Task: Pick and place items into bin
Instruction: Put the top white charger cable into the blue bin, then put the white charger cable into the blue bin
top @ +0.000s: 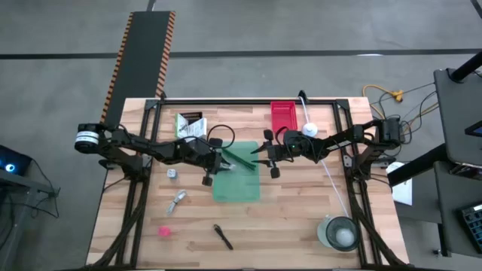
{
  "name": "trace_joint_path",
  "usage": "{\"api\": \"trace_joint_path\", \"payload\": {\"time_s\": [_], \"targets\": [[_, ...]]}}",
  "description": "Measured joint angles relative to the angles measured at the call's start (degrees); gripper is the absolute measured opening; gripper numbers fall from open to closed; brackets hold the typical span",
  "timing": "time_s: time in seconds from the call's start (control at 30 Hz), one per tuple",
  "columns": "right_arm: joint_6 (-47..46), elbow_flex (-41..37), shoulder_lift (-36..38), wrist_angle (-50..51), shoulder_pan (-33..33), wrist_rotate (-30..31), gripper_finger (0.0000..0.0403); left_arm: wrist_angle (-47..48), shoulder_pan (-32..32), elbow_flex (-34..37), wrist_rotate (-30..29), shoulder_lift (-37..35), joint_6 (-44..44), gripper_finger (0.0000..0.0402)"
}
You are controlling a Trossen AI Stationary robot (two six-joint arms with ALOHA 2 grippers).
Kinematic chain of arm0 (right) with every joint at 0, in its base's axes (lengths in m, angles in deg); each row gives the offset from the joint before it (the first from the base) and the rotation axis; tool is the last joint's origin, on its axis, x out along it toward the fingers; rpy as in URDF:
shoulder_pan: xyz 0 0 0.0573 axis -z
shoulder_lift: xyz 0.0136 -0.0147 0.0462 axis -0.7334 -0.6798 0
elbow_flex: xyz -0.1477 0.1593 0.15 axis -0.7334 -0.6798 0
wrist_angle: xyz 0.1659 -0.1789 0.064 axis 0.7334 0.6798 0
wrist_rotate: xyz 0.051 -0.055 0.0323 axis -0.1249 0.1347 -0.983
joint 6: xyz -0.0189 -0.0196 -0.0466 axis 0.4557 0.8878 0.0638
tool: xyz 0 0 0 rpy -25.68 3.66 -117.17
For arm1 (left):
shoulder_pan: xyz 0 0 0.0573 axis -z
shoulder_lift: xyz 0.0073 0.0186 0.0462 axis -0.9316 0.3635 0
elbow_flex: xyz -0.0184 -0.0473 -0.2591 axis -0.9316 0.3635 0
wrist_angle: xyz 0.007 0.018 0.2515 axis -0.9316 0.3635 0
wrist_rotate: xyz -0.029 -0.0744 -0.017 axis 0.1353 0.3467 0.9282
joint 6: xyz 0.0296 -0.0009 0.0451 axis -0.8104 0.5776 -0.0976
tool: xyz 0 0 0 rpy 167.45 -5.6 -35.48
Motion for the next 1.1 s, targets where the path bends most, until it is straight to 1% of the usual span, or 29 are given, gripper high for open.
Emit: {"api": "trace_joint_path", "payload": {"time_s": [0.17,0.33,0.47,0.63,0.73,0.83,0.9,0.97,1.03,1.1], "targets": [[-0.01,0.02,0.00,0.00,0.00,0.00,0.0141,0.00,0.04,0.00,0.08,0.04,0.02,0.0117],[-0.01,0.02,0.00,-0.02,0.00,0.00,0.0134,-0.08,0.11,0.00,0.31,0.04,0.13,0.0145],[0.01,0.00,0.00,-0.02,0.00,0.00,0.0132,-0.04,0.21,0.00,0.60,0.04,0.75,0.0152],[1.31,0.00,0.00,-0.02,0.00,-0.02,0.0136,-0.04,0.90,0.00,4.54,0.04,4.80,0.0153],[1.28,0.00,0.00,-0.04,0.00,-0.01,0.0136,-0.02,1.72,-0.04,5.18,0.00,5.32,0.0153],[1.50,0.00,0.00,-0.04,0.00,-0.02,0.0132,0.02,2.35,-0.20,5.21,-0.20,11.39,0.0153],[1.54,0.01,0.00,-0.08,0.00,-0.02,0.0130,1.14,2.68,-0.24,5.20,-0.84,17.25,0.0154],[1.54,0.02,0.00,-0.09,0.00,-0.02,0.0128,4.21,2.98,-0.24,5.72,-1.96,24.27,0.0154],[1.98,0.15,0.00,-0.09,0.00,-0.02,0.0127,8.64,3.20,-0.39,8.37,-3.93,30.44,0.0154],[3.77,0.35,0.02,-0.11,0.00,-0.02,0.0128,13.38,3.26,-2.20,12.71,-6.29,35.71,0.0154]]}}
